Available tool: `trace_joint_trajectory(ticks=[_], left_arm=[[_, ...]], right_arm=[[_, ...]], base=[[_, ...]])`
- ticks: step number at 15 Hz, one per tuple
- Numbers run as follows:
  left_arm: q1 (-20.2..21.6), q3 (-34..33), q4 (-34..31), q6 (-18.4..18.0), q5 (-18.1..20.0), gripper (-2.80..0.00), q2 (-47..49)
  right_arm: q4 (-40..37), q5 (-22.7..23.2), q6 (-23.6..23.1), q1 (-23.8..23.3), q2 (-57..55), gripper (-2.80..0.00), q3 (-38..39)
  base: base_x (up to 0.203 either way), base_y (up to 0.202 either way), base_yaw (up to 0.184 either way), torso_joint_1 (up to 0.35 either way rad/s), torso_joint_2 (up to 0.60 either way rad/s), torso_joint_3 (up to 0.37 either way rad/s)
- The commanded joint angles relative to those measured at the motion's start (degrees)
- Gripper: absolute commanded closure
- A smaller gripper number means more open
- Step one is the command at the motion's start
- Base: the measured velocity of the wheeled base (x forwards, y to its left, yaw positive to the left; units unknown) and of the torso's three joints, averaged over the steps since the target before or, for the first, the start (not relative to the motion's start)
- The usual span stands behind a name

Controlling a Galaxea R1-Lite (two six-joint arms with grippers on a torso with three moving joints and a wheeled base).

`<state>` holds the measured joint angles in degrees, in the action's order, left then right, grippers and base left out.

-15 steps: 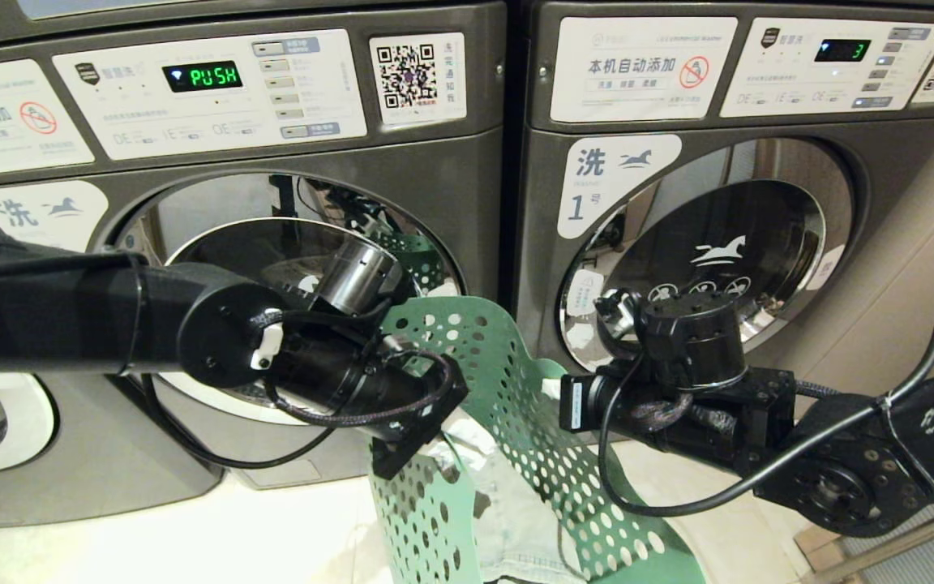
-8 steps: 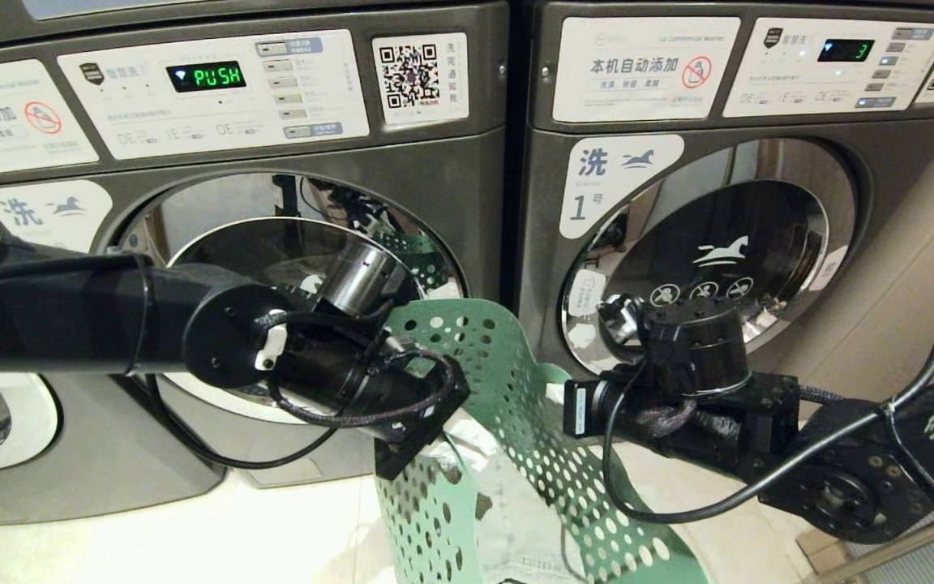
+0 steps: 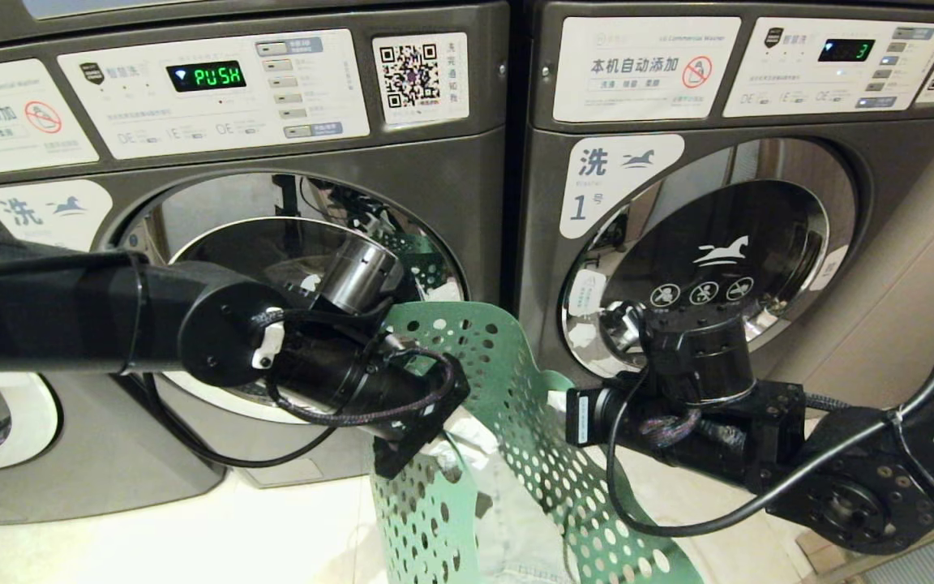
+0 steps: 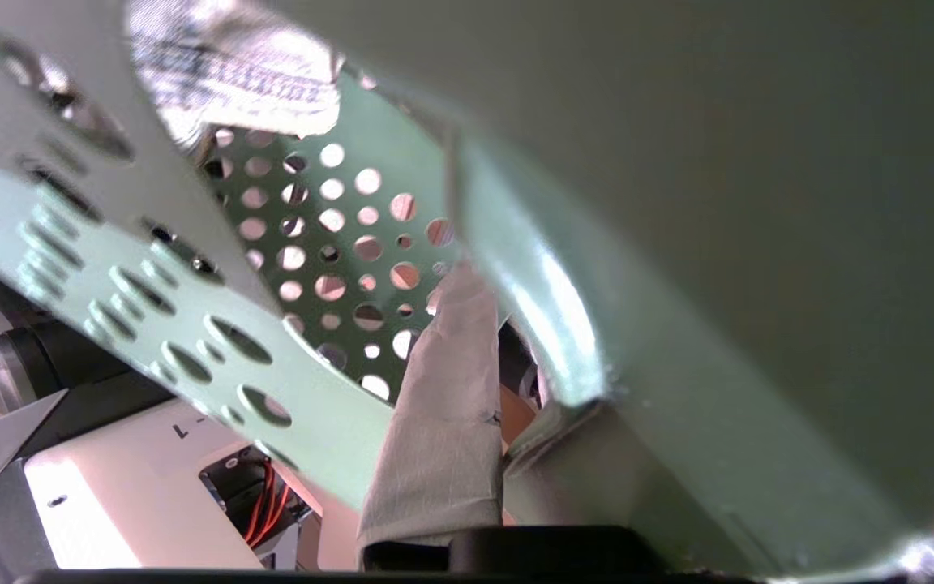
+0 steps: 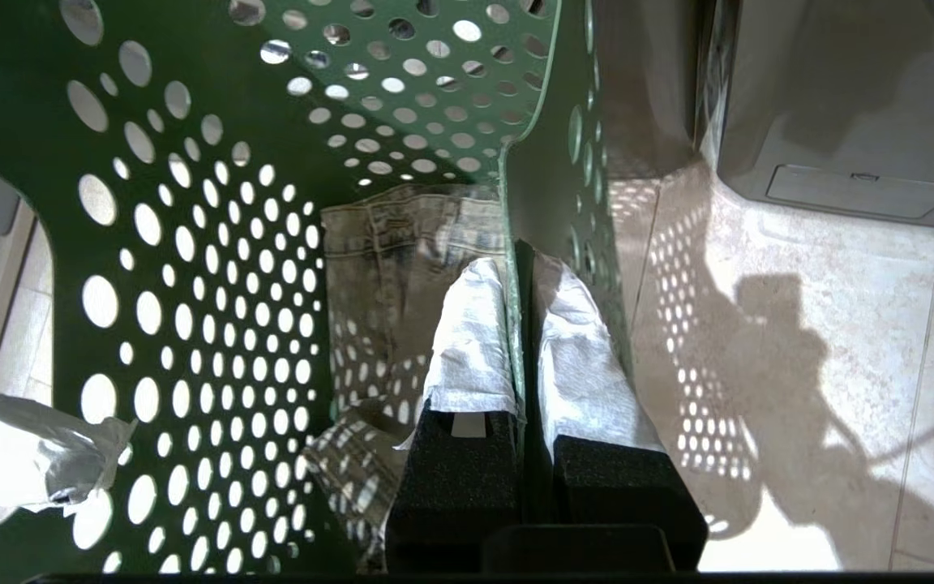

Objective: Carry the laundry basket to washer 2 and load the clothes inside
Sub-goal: Pick up the clothes basket and put it beside the washing machine

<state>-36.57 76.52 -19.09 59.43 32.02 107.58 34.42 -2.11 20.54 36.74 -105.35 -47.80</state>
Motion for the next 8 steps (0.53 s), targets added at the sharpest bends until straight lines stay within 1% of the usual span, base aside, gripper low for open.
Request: trace_joint_trajectory(ticks=[1, 5, 8], left_arm=[[0.01, 0.03, -0.07, 0.34, 0.14, 0.0, 0.0], [0.01, -0.06, -0.15, 0.25, 0.14, 0.0, 0.17], [0.01, 0.03, -0.07, 0.16, 0.14, 0.0, 0.54]], right_arm=[[0.21, 0.0, 0.12, 0.08, 0.06, 0.0, 0.17], [0.21, 0.0, 0.11, 0.08, -0.21, 0.0, 0.17], [0.21, 0.09, 0.2, 0.08, -0.38, 0.0, 0.14]], base=[[0.0, 0.0, 0.0, 0.0, 0.0, 0.0], [0.0, 0.0, 0.0, 0.0, 0.0, 0.0], [-0.176, 0.0, 0.002, 0.003, 0.0, 0.001]])
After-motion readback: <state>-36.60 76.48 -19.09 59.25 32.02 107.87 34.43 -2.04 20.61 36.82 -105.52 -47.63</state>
